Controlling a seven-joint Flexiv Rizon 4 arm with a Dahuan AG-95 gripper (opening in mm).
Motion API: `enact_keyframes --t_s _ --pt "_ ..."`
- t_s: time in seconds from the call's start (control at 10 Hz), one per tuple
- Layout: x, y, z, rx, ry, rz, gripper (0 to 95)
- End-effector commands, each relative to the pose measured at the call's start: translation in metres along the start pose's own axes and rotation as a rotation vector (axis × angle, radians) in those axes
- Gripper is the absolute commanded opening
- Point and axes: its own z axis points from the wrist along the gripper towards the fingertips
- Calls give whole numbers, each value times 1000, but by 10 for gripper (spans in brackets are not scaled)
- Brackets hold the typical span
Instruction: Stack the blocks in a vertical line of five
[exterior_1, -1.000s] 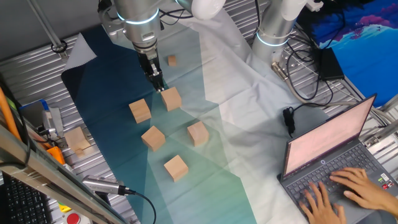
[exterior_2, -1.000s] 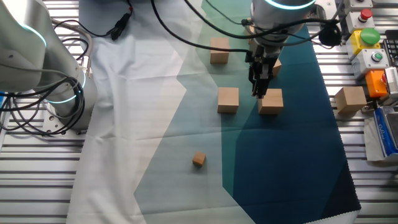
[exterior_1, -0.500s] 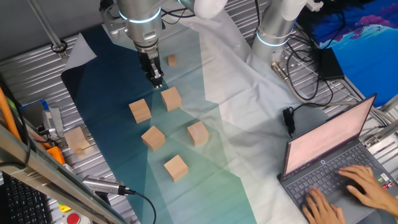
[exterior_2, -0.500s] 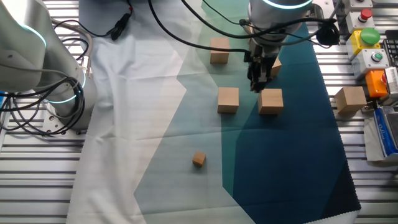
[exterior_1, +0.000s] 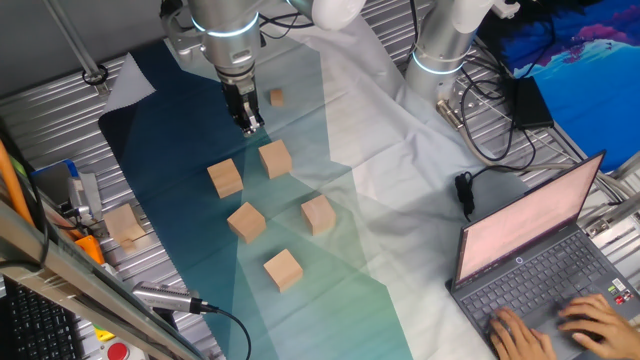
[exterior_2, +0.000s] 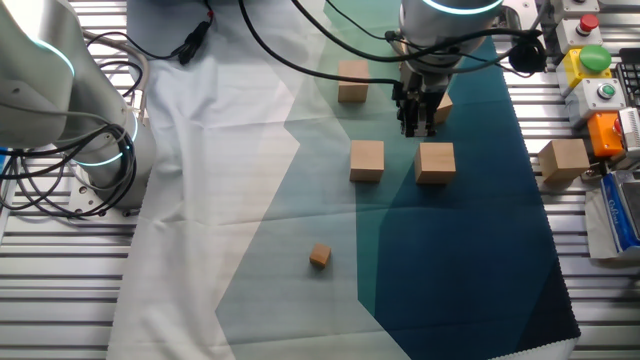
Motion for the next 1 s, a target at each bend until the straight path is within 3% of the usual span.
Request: enact_keyframes --t_s 0.1,0.6,0.9,1.0 --pt "-1 0 0 1 0 0 0" --pt "1 0 0 5 -5 -29 0" --pt "1 1 0 8 -3 -121 0" --pt "-1 6 2 23 -2 -128 0"
